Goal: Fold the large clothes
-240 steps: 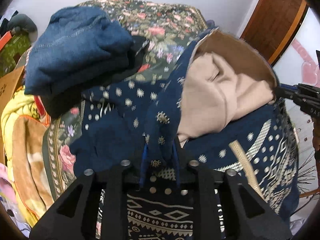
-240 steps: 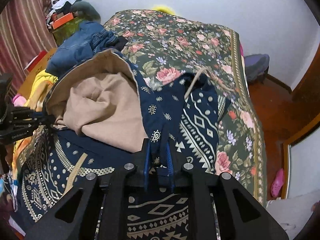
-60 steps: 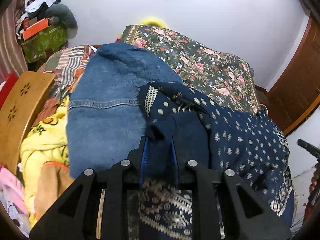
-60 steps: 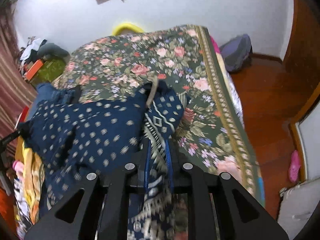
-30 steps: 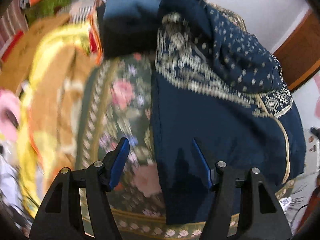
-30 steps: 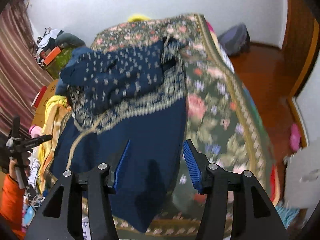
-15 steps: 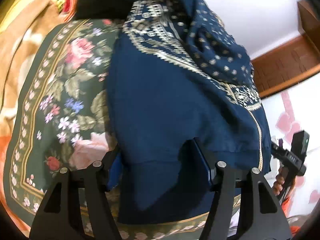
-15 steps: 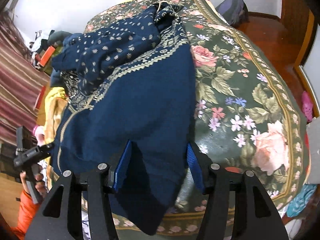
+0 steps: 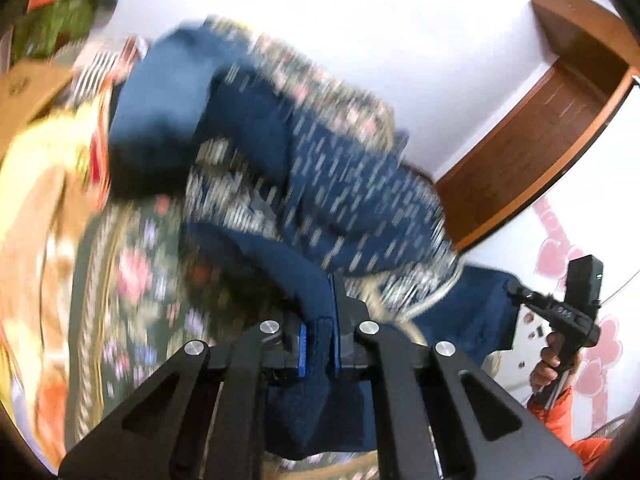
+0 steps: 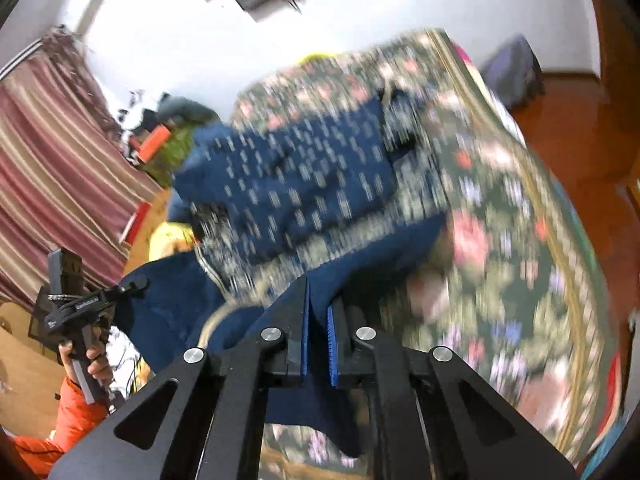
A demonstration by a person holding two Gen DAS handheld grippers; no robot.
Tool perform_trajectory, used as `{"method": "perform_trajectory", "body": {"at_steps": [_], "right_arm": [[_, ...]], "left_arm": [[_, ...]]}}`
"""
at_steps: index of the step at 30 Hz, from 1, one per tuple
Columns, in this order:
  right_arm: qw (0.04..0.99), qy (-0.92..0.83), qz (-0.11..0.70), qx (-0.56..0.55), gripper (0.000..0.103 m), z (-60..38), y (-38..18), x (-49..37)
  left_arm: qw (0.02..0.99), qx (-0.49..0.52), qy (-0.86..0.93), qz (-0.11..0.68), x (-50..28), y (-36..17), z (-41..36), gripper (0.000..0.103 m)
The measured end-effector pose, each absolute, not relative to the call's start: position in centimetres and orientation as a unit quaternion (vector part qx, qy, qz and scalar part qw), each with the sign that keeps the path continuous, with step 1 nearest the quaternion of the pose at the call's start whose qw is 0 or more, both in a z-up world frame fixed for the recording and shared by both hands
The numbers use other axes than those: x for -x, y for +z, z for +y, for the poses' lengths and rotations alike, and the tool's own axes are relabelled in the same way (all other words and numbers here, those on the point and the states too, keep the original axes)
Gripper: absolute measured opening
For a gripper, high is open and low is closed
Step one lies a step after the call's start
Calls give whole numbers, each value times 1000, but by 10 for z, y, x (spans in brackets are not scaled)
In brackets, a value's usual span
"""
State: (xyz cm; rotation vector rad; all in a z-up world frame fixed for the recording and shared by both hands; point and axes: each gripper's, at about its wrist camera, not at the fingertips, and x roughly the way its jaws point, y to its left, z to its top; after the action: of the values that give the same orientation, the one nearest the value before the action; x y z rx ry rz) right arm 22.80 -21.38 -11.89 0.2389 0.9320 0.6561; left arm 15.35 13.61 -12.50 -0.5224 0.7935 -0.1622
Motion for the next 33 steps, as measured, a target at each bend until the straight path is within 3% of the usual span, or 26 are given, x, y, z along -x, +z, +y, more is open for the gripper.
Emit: {"method": "perform_trajectory", "body": {"at_steps": [9,13,20,23,26,30,32,33], "right_arm": [[879,282,372,-102,6,-201,-79,-334],[884,235,392,-103,6,-203,-106,-380],[853,200,477,-74,6,-193,-188,-428],[859,206,466,-57,7,-193,-183,-424],[862,205,463,-16,8,-189,-170,-417],[870,195,451,48,13,-179,-153,-399],[876,196,436,70,23,-176,-145,-385],[878,201,428,76,36,-175,-142,-378]], "left_arm": [[924,227,-47,303,-249,-62,157,8],[924,207,18,320,-300,-82,174,8],[890,178,64,414,-361,-164,193,11],[896,155,59,412,-355,-166,186,12],[894,127,51,426,-351,-156,177,24],[895,112,36,431,-338,-140,166,51],[898,103,41,425,-329,-135,161,58],[901,94,46,421,-322,-131,159,61]]}}
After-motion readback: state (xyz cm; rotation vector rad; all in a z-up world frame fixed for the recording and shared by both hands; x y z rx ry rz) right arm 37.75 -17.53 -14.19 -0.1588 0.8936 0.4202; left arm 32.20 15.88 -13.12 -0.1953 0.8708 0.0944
